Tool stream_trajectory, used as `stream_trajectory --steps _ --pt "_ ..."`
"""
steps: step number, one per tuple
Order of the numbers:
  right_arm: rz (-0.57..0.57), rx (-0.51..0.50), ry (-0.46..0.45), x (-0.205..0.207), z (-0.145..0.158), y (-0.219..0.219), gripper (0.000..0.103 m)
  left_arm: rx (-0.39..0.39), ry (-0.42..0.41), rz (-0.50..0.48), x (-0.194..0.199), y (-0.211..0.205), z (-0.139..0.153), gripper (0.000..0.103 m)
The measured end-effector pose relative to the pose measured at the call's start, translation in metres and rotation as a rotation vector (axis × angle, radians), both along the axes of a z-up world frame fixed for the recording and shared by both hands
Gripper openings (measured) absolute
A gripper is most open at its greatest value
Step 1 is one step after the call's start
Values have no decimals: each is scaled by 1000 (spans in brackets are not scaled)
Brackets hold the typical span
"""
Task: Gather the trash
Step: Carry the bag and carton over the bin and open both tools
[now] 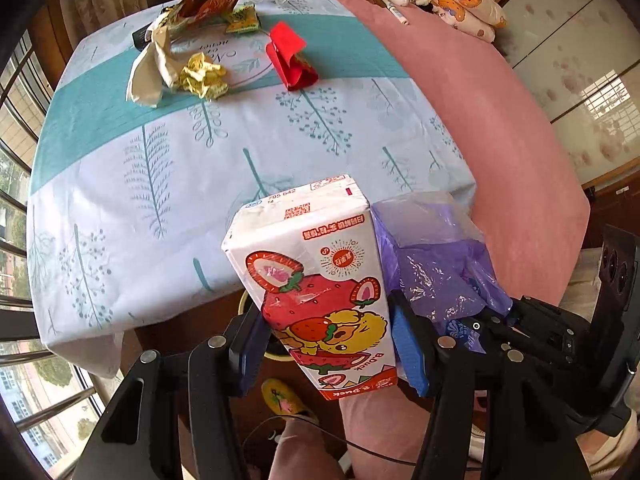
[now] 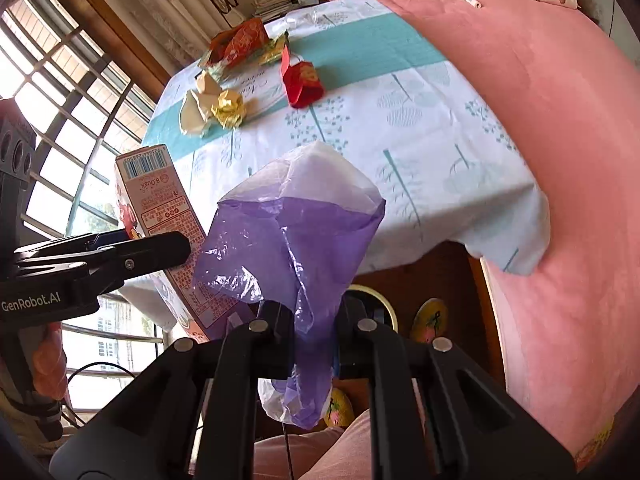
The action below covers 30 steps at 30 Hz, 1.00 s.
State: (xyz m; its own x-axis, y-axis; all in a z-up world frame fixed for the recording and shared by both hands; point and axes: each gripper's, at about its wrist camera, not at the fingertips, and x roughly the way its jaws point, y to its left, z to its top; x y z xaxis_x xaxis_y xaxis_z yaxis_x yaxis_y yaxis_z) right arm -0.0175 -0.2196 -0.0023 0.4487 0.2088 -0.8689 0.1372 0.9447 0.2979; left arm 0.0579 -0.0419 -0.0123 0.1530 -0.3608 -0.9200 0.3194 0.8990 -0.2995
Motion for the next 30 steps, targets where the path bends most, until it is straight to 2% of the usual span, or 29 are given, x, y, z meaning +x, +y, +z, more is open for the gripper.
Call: stream_trajectory --steps 4,8,14,18,24,30 --pt "3 -10 62 -39 -19 15 10 4 57 -5 -35 10 -25 57" --pt "4 -33 115 -61 -43 20 10 18 105 -15 -64 9 -55 57" --pt "1 11 196 -78 -107 23 10 60 151 -10 -82 1 -120 57" --pt "-14 14 249 -81 -171 20 10 80 185 8 -87 -4 -183 57" --pt "-21 4 314 -72 -280 16 10 104 247 68 -73 -8 -288 57" --pt "14 -9 357 -58 -368 20 10 142 271 93 -60 -11 -367 57"
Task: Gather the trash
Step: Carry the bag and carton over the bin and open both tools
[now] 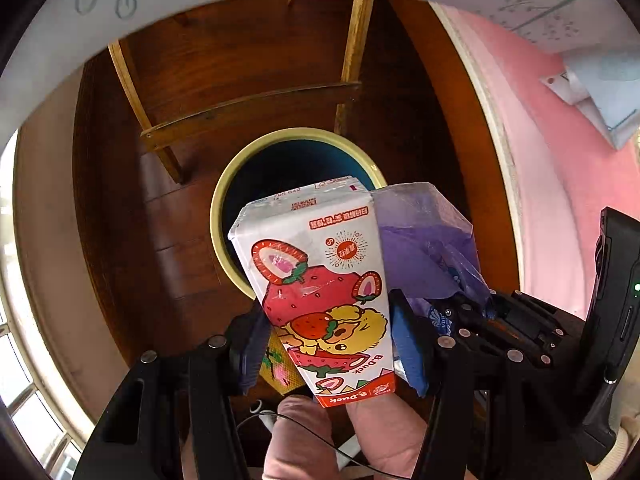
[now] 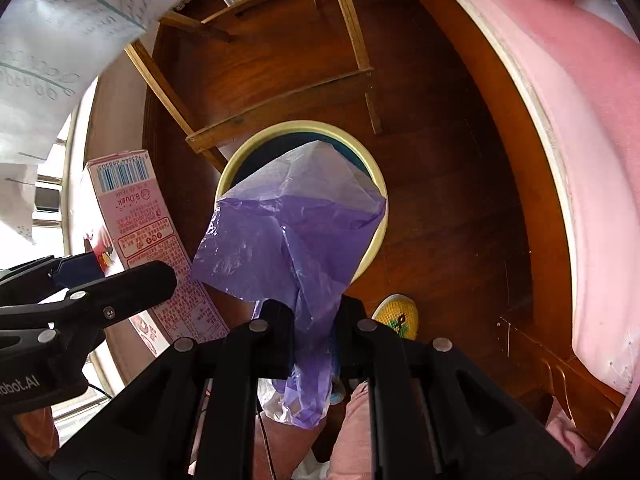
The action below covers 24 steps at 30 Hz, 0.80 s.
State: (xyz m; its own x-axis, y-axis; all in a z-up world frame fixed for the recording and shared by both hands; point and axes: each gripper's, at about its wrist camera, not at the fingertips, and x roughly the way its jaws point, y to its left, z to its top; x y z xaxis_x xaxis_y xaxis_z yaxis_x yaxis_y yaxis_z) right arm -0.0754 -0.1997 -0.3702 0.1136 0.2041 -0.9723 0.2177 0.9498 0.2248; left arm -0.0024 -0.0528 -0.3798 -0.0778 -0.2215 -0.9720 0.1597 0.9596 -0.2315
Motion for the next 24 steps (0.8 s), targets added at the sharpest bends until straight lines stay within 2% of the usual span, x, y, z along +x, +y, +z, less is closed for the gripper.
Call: stream_trajectory --steps 5,8,10,11,12,14,15,17,24 --pt "39 -14 20 17 -51 6 10 41 9 -13 14 -2 -48 57" --pt "56 -9 27 30 -71 9 10 64 2 -14 23 -8 -69 58" --pt "70 -14 23 37 -82 10 11 75 -3 -13 30 -9 -77 63" --pt "74 -12 25 41 -87 12 13 79 -6 -11 32 -7 -79 71" --pt "75 -7 33 45 -92 12 14 92 -14 -4 37 -4 -82 76" --pt "65 -4 46 50 -98 12 23 99 -13 14 44 4 -87 85" --pt "57 -8 47 52 -100 10 27 96 -8 24 46 7 -88 86" --pt "43 -7 44 58 -102 9 41 99 -13 33 50 17 -85 86" --pt "18 -5 47 65 -90 6 44 113 -52 26 48 26 -60 86"
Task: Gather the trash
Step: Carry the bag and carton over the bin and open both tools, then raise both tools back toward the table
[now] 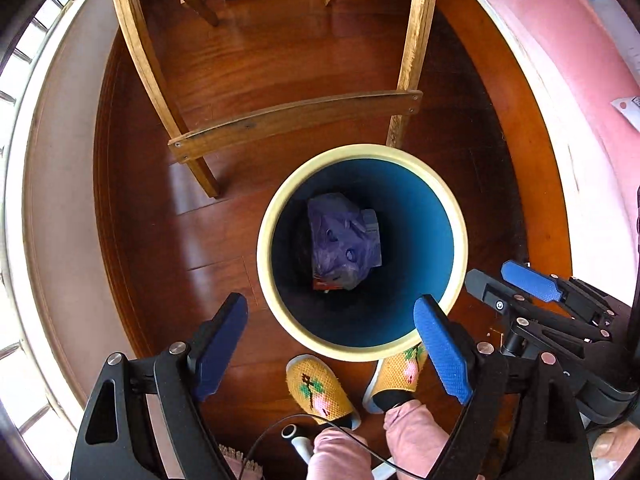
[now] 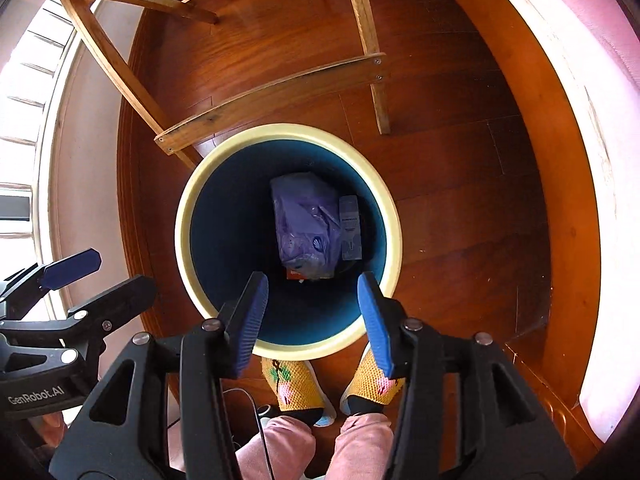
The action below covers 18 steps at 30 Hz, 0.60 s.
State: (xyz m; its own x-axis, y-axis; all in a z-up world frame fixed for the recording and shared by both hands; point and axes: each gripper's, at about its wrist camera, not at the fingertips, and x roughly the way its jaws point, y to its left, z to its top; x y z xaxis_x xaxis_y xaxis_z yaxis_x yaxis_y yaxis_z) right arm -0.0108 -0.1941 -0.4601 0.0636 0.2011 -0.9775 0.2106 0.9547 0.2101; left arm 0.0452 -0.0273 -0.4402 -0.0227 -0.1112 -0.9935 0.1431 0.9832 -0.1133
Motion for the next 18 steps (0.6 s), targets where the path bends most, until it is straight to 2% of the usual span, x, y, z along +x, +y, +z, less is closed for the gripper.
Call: stream_trajectory --steps 4,11,18 --pt "-6 -3 -2 -4 18 0 44 -5 -42 18 -6 5 28 86" --pt "-12 -6 -5 -14 65 0 44 -9 -85 37 -22 12 87 86" --pt "-3 6 -24 -30 134 7 44 -11 -202 51 -39 25 179 86"
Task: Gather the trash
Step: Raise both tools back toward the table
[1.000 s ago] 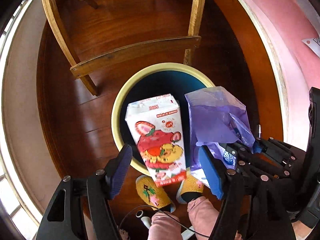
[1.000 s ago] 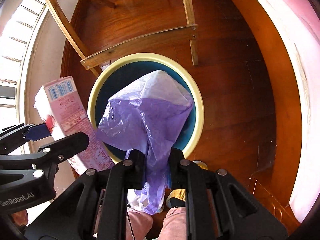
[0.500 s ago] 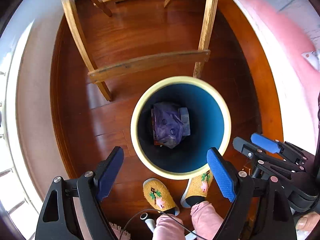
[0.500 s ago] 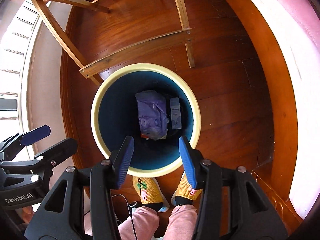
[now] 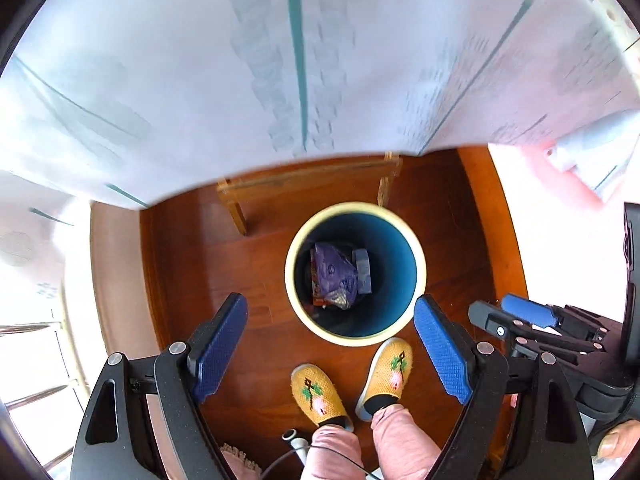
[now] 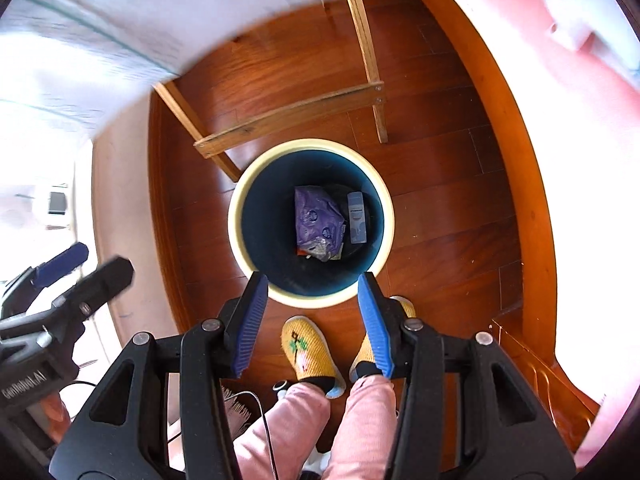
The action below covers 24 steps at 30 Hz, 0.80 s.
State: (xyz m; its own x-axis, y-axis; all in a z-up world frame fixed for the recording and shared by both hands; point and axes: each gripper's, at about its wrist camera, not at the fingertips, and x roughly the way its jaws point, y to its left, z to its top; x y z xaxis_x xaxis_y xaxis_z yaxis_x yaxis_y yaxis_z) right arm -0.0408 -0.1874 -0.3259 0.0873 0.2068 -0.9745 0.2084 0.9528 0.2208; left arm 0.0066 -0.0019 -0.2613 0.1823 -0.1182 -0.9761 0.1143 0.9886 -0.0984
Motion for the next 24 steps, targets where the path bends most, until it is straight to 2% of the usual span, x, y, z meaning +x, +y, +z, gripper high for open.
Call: stream_trajectory --steps 7,15,24 --pt "8 26 -54 -19 91 6 44 -38 -83 3 -12 19 102 86" --pt "-4 32 -166 -27 194 6 44 -60 -202 -33 -21 30 208 86" --pt "-13 3 -324 -7 288 6 44 -103 -348 -28 -5 49 301 86"
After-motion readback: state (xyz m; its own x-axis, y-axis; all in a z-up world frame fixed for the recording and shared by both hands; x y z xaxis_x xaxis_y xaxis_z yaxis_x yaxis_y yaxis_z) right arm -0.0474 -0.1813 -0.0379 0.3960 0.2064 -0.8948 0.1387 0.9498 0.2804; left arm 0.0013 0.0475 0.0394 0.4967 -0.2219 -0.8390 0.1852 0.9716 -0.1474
